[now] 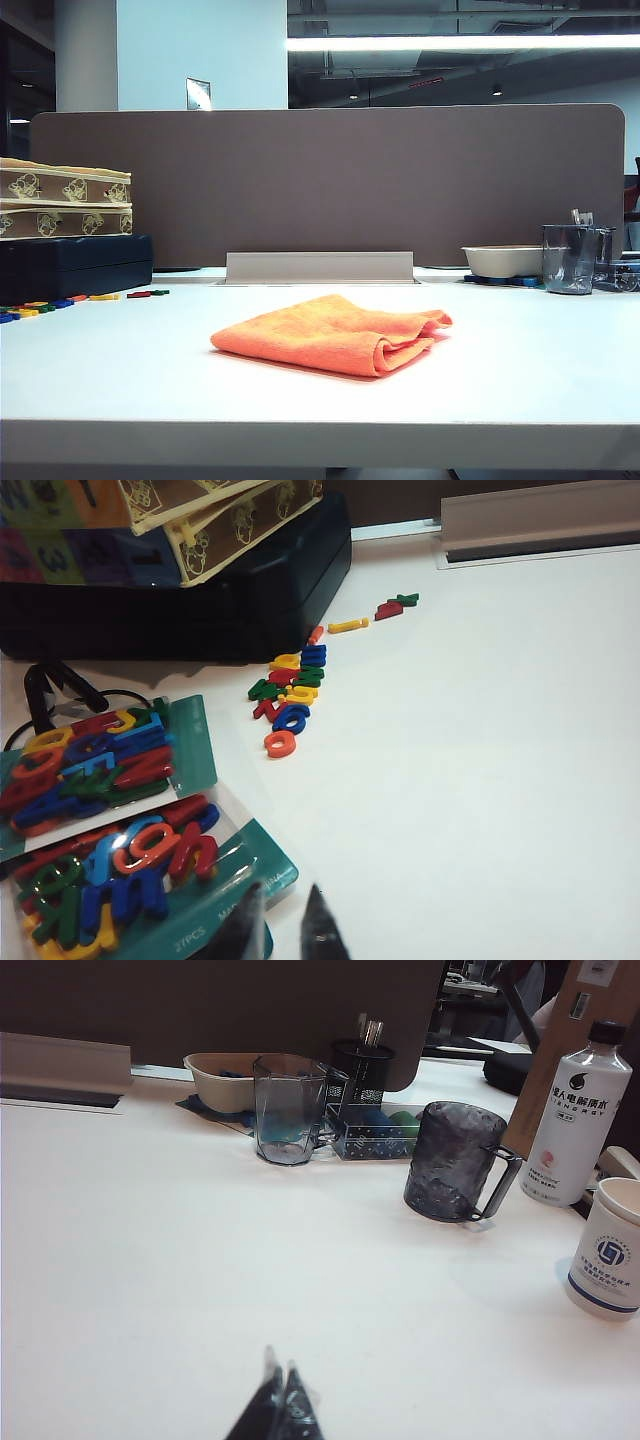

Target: Use an orange cloth to wipe the letter magnets on the table away for a distance.

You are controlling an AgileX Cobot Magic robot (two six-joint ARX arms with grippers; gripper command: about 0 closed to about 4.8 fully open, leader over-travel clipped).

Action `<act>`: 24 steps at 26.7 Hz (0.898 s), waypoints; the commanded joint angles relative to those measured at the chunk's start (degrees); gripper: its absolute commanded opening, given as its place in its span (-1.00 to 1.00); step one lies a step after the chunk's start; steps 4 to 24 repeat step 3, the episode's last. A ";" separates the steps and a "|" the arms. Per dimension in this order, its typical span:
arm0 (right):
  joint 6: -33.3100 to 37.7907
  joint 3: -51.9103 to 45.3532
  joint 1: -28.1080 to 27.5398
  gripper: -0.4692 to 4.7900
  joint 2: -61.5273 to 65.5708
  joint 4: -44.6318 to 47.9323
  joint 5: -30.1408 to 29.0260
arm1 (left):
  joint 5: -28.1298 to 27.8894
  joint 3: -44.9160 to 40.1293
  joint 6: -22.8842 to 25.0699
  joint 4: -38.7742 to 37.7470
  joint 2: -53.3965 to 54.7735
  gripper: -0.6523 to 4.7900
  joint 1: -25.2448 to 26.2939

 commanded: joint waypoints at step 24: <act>0.07 0.02 0.02 -0.82 -0.46 0.74 0.07 | 0.02 0.04 -0.02 -0.37 0.04 -0.58 0.00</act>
